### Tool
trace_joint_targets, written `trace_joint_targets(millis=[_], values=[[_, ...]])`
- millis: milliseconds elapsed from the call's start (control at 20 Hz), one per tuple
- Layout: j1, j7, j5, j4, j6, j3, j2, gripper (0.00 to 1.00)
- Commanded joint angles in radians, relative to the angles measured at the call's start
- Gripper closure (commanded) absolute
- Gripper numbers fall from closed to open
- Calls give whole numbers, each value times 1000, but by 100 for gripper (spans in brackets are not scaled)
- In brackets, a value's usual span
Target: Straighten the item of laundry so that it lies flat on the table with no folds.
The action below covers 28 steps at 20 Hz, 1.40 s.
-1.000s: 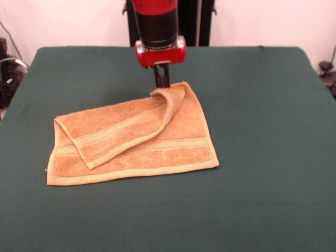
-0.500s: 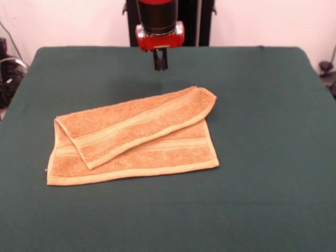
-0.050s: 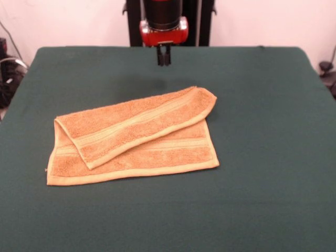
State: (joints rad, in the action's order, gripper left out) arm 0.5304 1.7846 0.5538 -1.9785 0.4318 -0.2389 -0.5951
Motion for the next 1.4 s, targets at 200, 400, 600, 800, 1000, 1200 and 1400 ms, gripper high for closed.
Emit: trace_joint_targets(millis=[200,400,600,800,1000,1200,1400], values=[[-134,104,-67,176,44,-55,175,100],[-285,171,-120,384,177,4,301,100],[-352,214,-209,482,231,18,358,100],[-335,219,-303,478,206,-24,383,100],[-330,212,-350,480,187,-46,395,100],[-344,211,-369,462,177,-37,375,100],[-396,233,-341,450,234,33,330,100]])
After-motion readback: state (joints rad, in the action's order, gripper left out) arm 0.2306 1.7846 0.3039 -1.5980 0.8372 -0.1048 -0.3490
